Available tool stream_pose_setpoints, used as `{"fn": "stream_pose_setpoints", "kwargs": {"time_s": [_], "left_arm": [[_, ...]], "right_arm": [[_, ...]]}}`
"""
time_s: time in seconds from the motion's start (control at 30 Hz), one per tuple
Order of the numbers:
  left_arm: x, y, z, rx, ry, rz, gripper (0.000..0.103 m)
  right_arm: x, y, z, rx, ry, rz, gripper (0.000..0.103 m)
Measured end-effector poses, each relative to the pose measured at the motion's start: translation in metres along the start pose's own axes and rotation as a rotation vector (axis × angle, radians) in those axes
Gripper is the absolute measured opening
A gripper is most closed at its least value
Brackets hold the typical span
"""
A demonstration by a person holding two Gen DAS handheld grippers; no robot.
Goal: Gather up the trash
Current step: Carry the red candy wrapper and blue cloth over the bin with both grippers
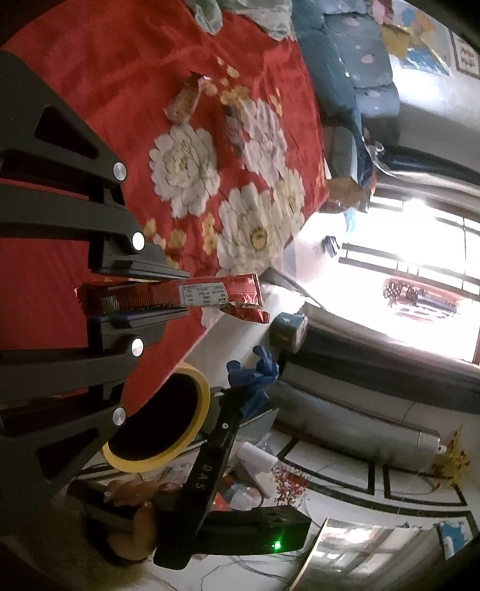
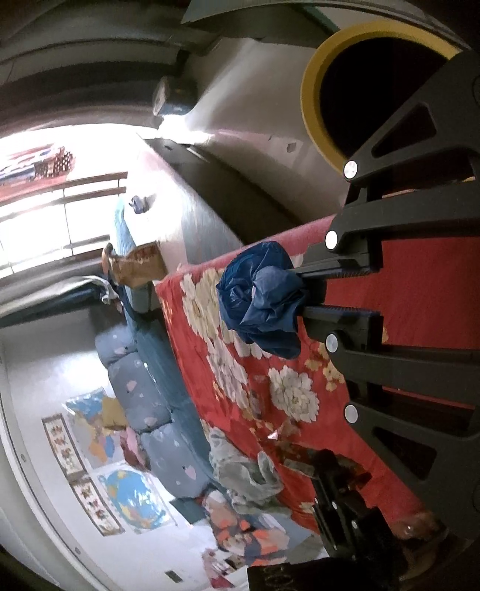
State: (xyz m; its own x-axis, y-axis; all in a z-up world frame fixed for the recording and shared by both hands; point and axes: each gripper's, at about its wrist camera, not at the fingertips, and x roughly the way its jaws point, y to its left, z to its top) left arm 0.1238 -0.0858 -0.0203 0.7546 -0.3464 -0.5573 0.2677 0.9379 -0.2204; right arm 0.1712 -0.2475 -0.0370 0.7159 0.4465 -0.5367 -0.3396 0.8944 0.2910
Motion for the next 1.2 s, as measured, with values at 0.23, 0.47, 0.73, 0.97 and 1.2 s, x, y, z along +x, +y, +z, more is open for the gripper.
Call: {"fn": "stream_pose_setpoints", "kwargs": {"time_s": [0.23,0.47,0.73,0.97,1.2], "left_arm": [[0.012,-0.023,0.005,0.039,0.006,-0.038,0.014],[0.024,-0.046,0.006,0.068,0.015,-0.078,0.014],[0.036,-0.072,0.004,0.102,0.034,-0.120,0.014],[0.049,-0.096,0.002,0.140,0.050,-0.160,0.014],[0.061,-0.116,-0.003,0.177,0.070,-0.185,0.014]], "right_arm": [[-0.013,-0.019,-0.007,0.044,-0.014,-0.035,0.008],[-0.027,-0.043,-0.014,0.098,-0.028,-0.083,0.008],[-0.036,-0.070,-0.025,0.162,-0.033,-0.139,0.008],[-0.044,-0.095,-0.033,0.202,-0.036,-0.207,0.008],[-0.050,-0.118,-0.042,0.251,-0.036,-0.251,0.008]]}}
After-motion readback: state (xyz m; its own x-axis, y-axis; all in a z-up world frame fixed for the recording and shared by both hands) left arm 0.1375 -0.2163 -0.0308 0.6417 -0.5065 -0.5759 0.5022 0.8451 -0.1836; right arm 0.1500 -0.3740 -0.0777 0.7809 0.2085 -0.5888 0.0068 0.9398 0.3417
